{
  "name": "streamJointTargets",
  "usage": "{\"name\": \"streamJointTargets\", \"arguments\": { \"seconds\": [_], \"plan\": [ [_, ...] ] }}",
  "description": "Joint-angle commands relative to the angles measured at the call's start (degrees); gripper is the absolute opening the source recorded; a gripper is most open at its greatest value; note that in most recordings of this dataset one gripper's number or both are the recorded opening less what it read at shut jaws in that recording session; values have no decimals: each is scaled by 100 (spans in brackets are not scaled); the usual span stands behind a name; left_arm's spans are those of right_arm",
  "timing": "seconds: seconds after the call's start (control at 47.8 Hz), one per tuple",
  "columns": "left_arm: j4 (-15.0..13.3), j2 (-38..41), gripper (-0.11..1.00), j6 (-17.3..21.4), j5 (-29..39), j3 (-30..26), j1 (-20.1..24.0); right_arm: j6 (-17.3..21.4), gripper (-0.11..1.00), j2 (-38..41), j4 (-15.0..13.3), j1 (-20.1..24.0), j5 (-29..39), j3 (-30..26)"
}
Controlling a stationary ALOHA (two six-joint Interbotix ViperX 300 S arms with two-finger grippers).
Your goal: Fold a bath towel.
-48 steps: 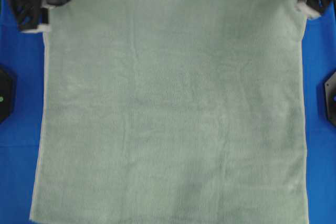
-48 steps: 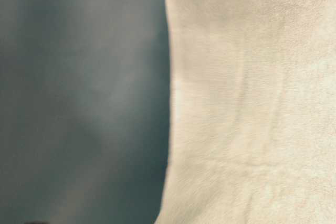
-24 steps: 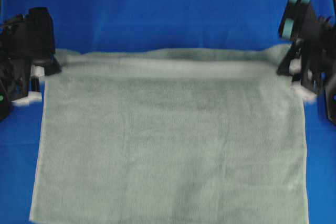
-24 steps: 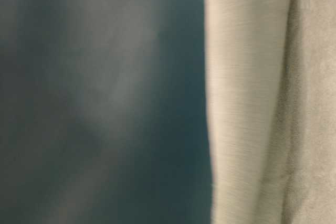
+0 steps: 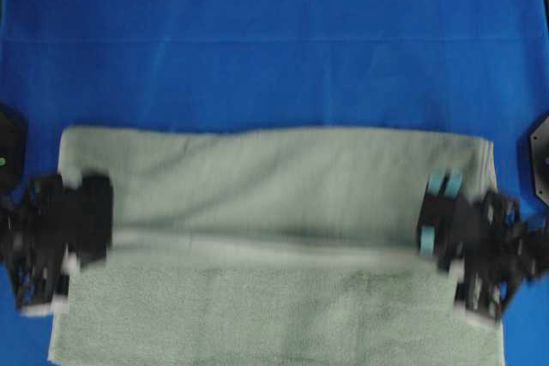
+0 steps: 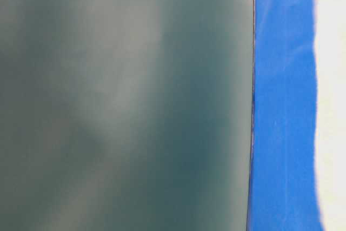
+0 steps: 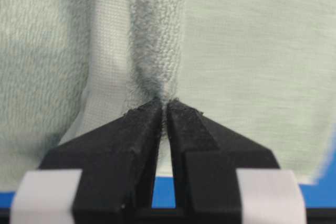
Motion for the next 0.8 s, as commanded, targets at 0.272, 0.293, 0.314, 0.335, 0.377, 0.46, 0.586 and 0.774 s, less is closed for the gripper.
{"name": "streamJointTargets", "arguments": {
  "seconds": [0.272, 0.293, 0.314, 0.335, 0.377, 0.46, 0.586, 0.774],
  "plan": [
    [9, 1459, 4, -316, -88, -1345, -1521, 1740, 9, 1538, -229, 1600, -62, -1556],
    [18, 1503, 4, -316, -88, -1389, -1556, 1784, 9, 1591, -255, 1644, -35, -1626],
    [18, 1547, 4, -316, -88, -1424, -1582, 1837, 9, 1635, -281, 1687, 9, -1679],
    [18, 1591, 4, -316, -97, -1468, -1617, 1890, 9, 1679, -308, 1723, 53, -1723],
    [18, 1679, 4, -316, -97, -1521, -1635, 2004, 9, 1758, -360, 1767, 202, -1811],
    [18, 1819, 4, -316, -141, -1564, -1635, 2180, 9, 1837, -396, 1775, 448, -1872],
    [53, 1916, 4, -316, -352, -1564, -1564, 2364, 9, 1837, -439, 1775, 624, -1854],
    [158, 1907, 4, -316, -492, -1547, -1433, 2505, 9, 1793, -439, 1775, 729, -1793]
  ]
}}
